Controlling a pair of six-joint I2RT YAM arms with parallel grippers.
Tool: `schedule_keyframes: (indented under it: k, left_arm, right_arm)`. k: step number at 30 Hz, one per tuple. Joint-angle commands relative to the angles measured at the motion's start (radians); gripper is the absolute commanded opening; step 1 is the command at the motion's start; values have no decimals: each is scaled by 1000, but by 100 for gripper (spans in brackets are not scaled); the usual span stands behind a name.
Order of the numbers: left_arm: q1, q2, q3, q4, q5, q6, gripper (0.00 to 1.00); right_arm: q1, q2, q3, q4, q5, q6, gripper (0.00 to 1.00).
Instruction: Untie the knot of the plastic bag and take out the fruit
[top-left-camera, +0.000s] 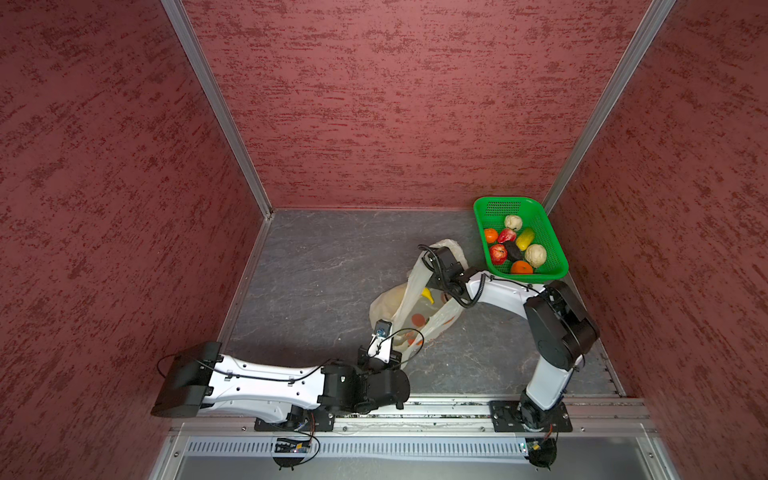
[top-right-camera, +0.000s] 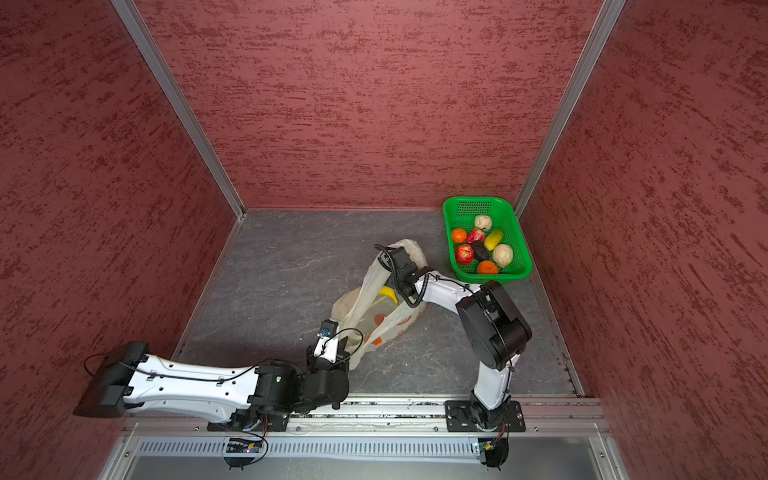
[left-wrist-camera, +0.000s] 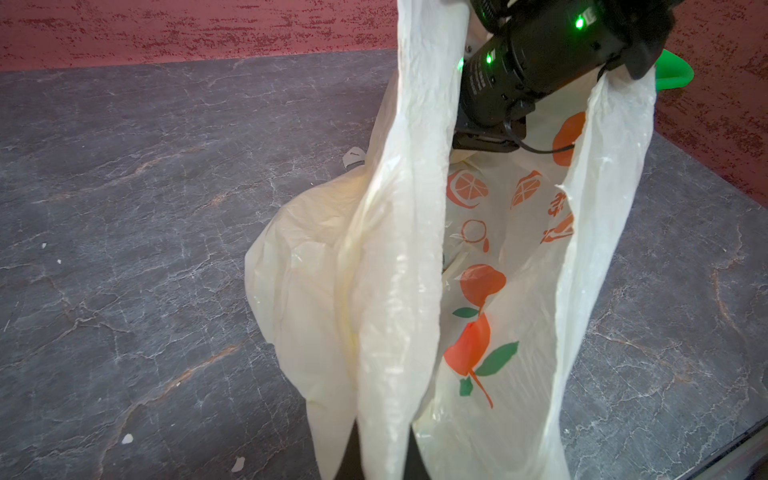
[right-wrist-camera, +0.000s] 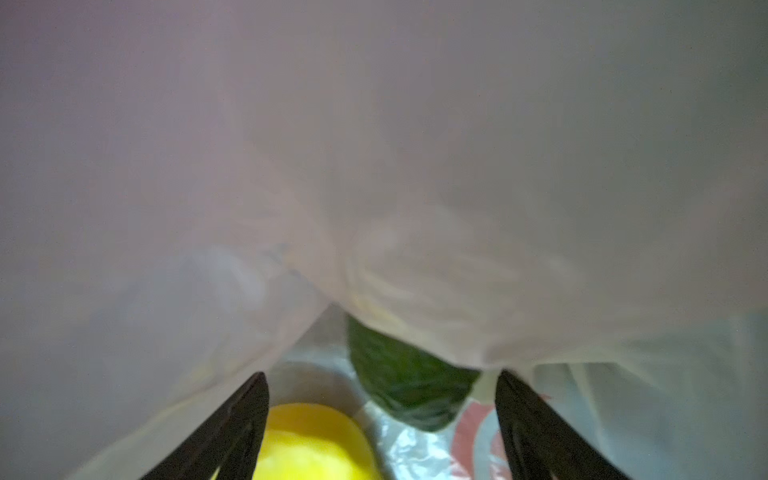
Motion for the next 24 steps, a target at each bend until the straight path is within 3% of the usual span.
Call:
schedule_keyframes:
  k: [1, 11, 20, 24]
  left_arm:
    - [-13, 1, -7, -13, -16, -16, 0]
    - [-16, 25, 4, 20, -18, 14, 0]
    - [-15, 34, 11, 28, -12, 19, 0]
    - [-15, 30, 11, 22, -16, 20, 0]
  right_arm:
    - [-41, 6, -34, -31, -63, 20, 87]
    - [-47, -48, -67, 125, -94, -30, 85]
    - [-47, 10, 30, 74, -38, -20, 86]
    - [-45, 53, 67, 50, -9, -14, 82]
